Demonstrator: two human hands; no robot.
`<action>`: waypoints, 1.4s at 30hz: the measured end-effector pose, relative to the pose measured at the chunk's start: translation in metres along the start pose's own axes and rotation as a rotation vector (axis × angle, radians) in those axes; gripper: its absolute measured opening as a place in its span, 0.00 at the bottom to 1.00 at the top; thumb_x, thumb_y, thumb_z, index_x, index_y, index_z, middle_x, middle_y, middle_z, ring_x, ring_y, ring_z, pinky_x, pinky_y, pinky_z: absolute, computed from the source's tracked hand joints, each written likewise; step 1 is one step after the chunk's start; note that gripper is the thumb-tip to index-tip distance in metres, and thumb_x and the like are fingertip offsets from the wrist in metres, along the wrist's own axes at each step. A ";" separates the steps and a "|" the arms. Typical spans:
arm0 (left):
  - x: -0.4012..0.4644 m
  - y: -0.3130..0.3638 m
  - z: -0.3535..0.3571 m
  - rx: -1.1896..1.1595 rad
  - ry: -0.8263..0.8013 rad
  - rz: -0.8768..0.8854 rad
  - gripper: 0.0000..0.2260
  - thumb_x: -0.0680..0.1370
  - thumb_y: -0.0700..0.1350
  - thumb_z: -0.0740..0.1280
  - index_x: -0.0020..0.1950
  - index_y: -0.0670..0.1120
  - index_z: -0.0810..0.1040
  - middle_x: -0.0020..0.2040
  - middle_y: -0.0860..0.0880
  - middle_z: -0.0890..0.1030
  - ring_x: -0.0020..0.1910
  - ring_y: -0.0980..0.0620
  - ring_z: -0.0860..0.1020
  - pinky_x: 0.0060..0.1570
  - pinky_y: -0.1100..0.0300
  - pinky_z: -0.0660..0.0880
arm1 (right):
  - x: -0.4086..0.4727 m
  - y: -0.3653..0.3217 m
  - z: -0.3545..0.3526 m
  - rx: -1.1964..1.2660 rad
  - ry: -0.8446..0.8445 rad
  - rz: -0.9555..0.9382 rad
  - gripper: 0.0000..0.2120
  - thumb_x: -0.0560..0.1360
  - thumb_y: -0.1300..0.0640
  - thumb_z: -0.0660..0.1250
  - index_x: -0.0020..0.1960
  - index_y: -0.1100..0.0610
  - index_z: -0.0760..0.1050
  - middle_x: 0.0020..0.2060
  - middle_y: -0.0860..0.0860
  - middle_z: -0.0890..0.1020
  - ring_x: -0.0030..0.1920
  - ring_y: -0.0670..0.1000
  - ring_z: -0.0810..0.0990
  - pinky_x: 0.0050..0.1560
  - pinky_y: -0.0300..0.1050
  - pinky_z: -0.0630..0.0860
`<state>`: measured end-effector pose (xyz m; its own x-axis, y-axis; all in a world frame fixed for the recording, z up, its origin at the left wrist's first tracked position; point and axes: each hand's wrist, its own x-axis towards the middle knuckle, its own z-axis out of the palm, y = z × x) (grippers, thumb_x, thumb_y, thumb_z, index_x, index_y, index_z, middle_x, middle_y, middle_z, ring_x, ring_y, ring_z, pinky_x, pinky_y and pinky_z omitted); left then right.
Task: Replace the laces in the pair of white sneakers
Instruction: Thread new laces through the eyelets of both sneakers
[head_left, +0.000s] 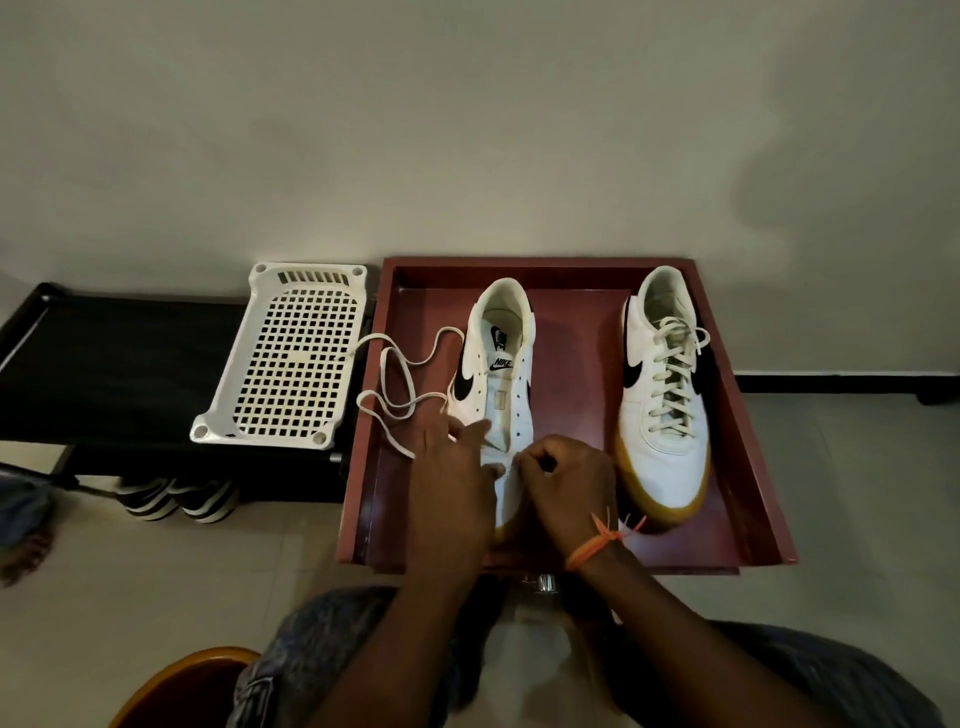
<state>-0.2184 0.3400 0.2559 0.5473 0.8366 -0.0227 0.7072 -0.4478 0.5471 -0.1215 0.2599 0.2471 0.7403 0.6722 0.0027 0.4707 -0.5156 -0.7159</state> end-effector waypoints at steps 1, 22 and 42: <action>-0.013 0.006 -0.002 0.030 0.008 0.005 0.21 0.75 0.45 0.72 0.68 0.50 0.76 0.65 0.47 0.73 0.62 0.47 0.73 0.54 0.55 0.74 | 0.001 0.000 -0.001 0.040 -0.008 0.053 0.04 0.74 0.58 0.71 0.40 0.53 0.83 0.36 0.45 0.83 0.35 0.38 0.77 0.38 0.24 0.68; -0.029 0.012 -0.009 -0.045 -0.198 -0.002 0.09 0.75 0.36 0.68 0.55 0.42 0.81 0.54 0.45 0.76 0.50 0.44 0.79 0.50 0.50 0.78 | 0.007 0.004 -0.022 0.371 -0.054 0.134 0.19 0.74 0.64 0.71 0.64 0.53 0.77 0.53 0.50 0.82 0.47 0.51 0.83 0.45 0.45 0.81; -0.037 0.060 0.008 0.188 -0.207 -0.003 0.14 0.71 0.35 0.72 0.56 0.42 0.81 0.56 0.41 0.78 0.49 0.46 0.81 0.46 0.58 0.79 | 0.025 0.029 -0.037 0.131 0.039 0.109 0.14 0.72 0.61 0.73 0.56 0.53 0.80 0.50 0.50 0.81 0.46 0.45 0.79 0.48 0.36 0.74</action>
<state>-0.1926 0.2792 0.2825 0.6109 0.7647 -0.2050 0.7693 -0.5122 0.3819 -0.0713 0.2420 0.2521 0.8026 0.5940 -0.0548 0.3219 -0.5086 -0.7985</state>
